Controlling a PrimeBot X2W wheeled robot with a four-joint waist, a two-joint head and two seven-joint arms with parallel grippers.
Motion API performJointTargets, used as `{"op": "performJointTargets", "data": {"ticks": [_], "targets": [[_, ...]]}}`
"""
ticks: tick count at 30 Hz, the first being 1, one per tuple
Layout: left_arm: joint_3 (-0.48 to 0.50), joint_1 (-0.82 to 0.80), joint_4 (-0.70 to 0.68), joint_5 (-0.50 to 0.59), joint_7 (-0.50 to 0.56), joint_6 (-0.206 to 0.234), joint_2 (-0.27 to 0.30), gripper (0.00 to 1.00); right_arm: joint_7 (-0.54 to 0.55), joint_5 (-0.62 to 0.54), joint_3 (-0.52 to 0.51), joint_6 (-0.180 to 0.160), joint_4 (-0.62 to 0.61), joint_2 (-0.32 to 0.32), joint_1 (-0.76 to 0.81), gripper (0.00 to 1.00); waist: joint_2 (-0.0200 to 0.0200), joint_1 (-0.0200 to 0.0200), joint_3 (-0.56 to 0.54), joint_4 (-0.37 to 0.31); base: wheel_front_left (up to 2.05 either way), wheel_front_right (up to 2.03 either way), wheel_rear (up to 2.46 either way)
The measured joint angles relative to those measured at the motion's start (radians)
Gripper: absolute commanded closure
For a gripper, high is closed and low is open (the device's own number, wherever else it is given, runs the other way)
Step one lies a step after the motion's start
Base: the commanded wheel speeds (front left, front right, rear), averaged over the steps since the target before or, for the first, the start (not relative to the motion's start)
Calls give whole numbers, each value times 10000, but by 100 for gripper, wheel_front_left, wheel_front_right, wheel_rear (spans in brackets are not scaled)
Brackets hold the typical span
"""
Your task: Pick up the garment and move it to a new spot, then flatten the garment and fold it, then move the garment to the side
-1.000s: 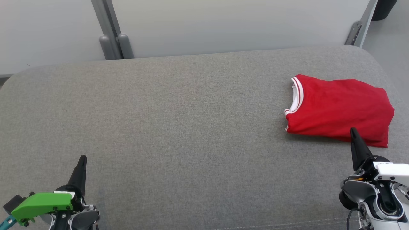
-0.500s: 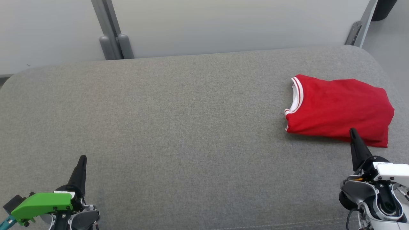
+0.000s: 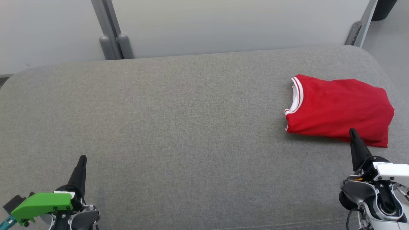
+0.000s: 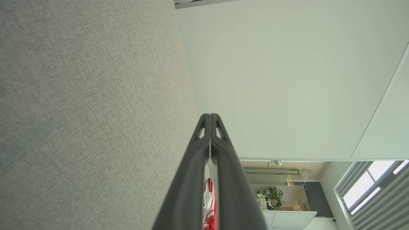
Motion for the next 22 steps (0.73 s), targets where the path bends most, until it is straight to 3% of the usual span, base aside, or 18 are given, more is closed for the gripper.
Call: {"op": "performJointTargets", "data": {"ticks": [22], "targets": [[4, -3, 13, 0, 0, -29, -2, 100, 12, 0, -10, 0, 17, 0, -7, 100, 0, 0, -1, 0, 0, 0, 0]]}}
